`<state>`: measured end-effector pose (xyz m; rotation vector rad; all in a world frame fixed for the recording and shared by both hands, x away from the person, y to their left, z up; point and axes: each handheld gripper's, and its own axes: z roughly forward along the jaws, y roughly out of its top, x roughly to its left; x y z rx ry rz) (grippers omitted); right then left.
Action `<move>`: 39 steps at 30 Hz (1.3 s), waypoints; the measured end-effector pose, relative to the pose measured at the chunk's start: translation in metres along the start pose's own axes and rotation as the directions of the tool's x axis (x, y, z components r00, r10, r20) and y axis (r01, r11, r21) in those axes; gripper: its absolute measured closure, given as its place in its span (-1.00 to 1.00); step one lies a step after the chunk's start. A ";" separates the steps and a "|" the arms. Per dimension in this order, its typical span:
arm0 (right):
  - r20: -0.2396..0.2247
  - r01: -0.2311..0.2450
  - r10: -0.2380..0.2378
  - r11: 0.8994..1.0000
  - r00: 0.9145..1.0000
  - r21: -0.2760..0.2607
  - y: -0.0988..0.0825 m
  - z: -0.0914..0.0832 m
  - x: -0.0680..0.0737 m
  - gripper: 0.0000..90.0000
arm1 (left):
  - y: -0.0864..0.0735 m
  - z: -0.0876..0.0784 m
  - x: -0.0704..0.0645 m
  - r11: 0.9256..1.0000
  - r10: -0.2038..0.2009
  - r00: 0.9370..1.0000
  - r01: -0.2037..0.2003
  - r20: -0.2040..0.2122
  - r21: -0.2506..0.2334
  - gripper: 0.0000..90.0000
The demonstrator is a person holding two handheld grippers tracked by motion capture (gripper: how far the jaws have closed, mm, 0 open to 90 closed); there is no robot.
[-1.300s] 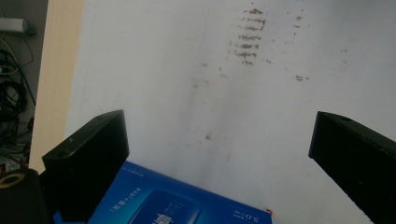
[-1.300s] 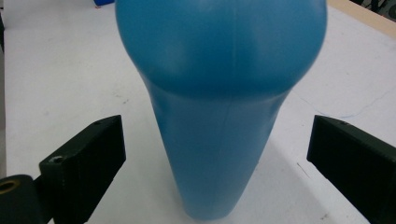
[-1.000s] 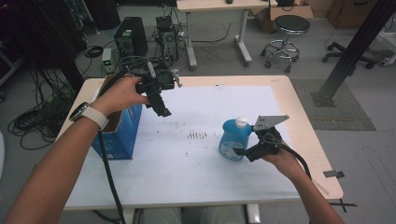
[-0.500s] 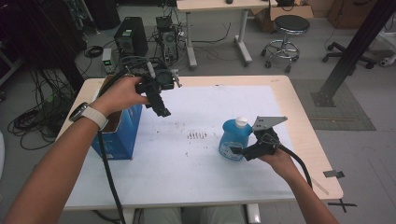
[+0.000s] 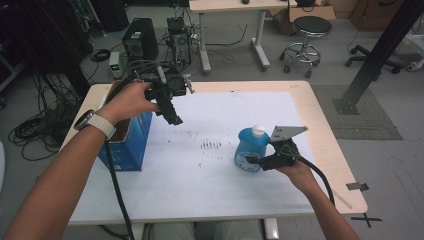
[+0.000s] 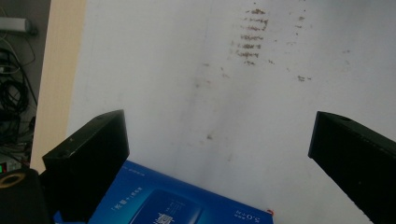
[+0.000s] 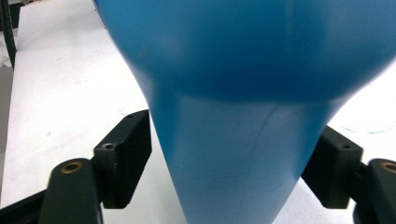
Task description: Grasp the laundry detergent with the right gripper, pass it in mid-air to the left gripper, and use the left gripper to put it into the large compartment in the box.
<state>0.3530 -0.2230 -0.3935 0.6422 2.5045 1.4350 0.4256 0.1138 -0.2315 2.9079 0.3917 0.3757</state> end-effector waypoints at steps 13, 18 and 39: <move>0.002 0.004 -0.004 1.000 1.000 -0.014 -0.001 -0.001 -0.001 -0.28 | -0.001 0.000 0.000 1.000 -0.004 1.000 0.004 0.001 -0.002 -0.87; 0.003 0.007 -0.007 1.000 1.000 -0.018 -0.002 -0.001 -0.002 -0.22 | 0.000 0.000 0.000 1.000 -0.001 1.000 0.001 0.001 -0.002 -0.87; 0.007 0.048 -0.047 0.998 0.999 -0.037 -0.001 -0.002 -0.001 -0.02 | -0.001 0.001 0.000 1.000 -0.002 1.000 0.002 0.003 0.001 -0.87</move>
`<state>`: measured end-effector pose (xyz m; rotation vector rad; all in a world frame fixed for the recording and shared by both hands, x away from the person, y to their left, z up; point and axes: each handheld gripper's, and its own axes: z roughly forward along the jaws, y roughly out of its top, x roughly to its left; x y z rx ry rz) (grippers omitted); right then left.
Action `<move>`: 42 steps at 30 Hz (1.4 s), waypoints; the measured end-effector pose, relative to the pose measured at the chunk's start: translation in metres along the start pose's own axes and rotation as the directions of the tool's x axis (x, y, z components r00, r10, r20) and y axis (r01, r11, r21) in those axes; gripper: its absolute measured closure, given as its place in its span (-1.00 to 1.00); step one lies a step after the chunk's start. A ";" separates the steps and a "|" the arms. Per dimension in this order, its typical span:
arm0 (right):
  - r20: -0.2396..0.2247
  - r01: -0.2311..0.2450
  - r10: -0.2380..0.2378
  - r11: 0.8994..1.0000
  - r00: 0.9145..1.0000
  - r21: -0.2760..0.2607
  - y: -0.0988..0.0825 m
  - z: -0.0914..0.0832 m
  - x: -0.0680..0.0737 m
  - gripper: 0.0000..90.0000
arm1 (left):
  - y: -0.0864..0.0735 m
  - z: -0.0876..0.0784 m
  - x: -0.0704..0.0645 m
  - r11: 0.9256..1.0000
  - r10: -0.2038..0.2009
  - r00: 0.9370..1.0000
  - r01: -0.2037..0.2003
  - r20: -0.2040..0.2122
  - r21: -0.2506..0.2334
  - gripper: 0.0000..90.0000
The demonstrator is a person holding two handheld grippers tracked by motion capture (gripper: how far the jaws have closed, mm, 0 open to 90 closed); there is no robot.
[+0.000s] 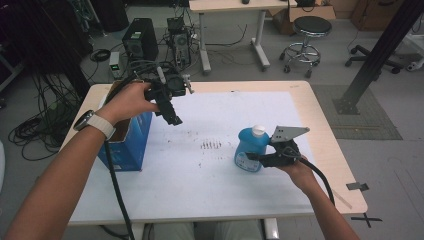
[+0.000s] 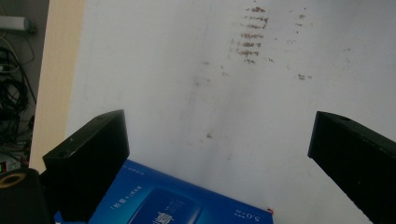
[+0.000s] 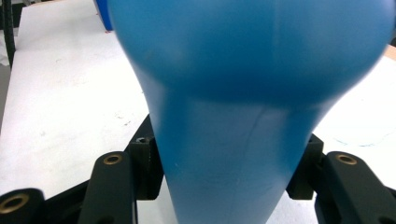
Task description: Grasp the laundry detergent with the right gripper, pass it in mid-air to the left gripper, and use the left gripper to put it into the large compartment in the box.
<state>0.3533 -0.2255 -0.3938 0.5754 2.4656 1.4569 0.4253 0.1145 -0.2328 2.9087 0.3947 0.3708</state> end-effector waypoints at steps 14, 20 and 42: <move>-0.027 0.024 -0.023 1.000 0.999 0.012 0.005 -0.010 0.003 0.01 | 0.006 -0.008 -0.011 1.000 0.021 1.000 -0.021 -0.007 -0.008 -0.87; -0.062 0.056 -0.055 0.998 0.997 0.019 0.017 -0.024 0.009 0.01 | 0.010 -0.013 -0.020 0.999 0.031 1.000 -0.031 -0.003 -0.008 -0.87; -0.216 0.160 -0.144 0.985 0.966 0.062 0.067 -0.035 0.032 0.00 | 0.025 -0.056 -0.082 0.993 0.113 0.993 -0.111 0.035 -0.033 -0.84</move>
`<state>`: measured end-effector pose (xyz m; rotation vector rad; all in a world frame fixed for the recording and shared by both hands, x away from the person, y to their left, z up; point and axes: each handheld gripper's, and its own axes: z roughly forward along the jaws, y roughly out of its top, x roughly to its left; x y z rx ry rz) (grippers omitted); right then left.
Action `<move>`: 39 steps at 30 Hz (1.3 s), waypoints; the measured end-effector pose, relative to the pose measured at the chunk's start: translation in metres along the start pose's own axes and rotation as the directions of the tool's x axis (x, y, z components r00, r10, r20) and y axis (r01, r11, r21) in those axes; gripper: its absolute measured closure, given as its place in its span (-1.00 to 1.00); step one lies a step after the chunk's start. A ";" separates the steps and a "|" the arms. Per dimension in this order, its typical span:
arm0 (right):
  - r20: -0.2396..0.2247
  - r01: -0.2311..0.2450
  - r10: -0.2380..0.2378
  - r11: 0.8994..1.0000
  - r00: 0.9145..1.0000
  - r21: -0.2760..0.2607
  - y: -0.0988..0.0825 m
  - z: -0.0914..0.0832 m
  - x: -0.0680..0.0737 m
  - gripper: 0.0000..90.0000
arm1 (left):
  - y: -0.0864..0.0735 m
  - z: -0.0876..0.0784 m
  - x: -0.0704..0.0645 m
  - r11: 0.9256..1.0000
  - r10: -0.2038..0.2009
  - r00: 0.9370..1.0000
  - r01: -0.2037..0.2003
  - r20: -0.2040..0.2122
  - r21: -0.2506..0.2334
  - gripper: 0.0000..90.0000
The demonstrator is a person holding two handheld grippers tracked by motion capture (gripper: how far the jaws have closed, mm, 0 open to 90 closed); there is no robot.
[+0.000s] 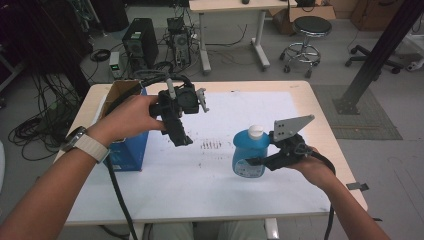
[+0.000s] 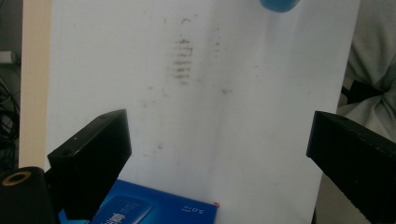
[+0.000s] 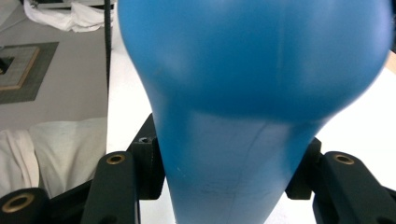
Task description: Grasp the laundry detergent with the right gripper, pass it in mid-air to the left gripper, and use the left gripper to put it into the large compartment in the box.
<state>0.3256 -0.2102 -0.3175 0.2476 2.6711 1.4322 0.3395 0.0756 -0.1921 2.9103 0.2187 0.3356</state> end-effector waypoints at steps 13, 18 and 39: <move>-0.075 0.052 -0.052 0.999 0.996 0.003 0.019 0.026 0.001 0.00 | 0.012 -0.009 -0.018 0.999 0.032 0.997 -0.032 0.070 -0.007 -0.84; -0.092 0.074 -0.073 0.997 0.993 0.010 0.026 0.036 0.001 0.00 | 0.015 -0.009 -0.021 0.999 0.044 0.994 -0.042 0.097 -0.017 -0.84; -0.145 0.117 -0.116 0.993 0.983 -0.006 0.054 0.066 0.004 0.01 | 0.016 -0.013 -0.020 0.999 0.043 0.991 -0.040 0.126 -0.023 -0.85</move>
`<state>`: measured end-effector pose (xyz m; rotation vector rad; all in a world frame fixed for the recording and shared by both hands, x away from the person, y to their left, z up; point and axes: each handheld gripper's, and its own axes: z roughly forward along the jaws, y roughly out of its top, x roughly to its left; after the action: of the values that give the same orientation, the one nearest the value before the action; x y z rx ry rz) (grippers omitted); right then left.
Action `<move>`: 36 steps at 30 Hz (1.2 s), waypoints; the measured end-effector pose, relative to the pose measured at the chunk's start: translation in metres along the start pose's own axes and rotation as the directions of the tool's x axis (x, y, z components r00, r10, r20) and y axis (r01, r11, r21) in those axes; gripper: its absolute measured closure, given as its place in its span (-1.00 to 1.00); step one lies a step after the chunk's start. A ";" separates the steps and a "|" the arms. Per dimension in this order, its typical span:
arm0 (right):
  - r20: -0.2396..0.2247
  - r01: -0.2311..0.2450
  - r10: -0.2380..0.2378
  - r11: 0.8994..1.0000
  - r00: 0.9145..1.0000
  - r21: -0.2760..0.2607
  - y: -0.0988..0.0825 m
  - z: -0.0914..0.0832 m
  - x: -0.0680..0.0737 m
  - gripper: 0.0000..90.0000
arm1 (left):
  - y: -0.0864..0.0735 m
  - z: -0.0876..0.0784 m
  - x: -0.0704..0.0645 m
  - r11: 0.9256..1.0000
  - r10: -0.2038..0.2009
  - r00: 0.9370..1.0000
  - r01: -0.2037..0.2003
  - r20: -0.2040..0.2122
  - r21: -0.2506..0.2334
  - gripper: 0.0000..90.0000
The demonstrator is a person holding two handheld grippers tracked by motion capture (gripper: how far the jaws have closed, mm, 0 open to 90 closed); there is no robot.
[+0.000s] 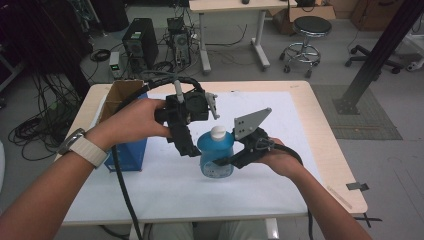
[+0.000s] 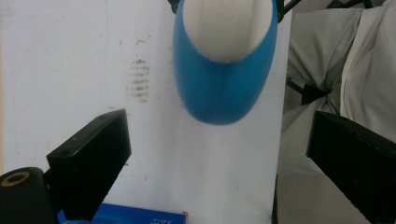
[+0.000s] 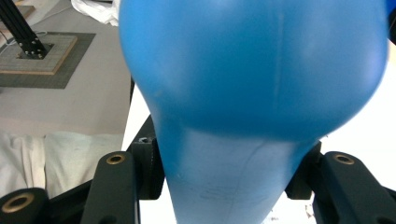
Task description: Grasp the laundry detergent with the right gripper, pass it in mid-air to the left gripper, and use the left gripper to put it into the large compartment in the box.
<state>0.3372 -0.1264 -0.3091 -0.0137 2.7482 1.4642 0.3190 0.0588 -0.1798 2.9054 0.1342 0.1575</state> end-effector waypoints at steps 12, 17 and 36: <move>-0.032 0.011 -0.011 1.000 0.999 -0.001 0.012 0.013 0.000 0.00 | -0.001 0.001 0.001 1.000 -0.008 1.000 0.008 0.011 -0.007 -0.85; -0.035 0.014 -0.014 1.000 0.999 0.003 0.015 0.016 -0.001 0.00 | 0.001 0.002 0.002 1.000 -0.004 1.000 0.004 0.013 -0.005 -0.85; -0.044 0.011 -0.011 1.000 0.999 0.001 0.020 0.020 -0.001 0.00 | 0.009 0.019 0.004 1.000 0.002 0.999 -0.002 0.041 0.004 -0.83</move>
<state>0.3385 -0.0991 -0.3035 -0.0614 2.7787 1.4771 0.3261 0.0465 -0.1953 2.9110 0.1243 0.0978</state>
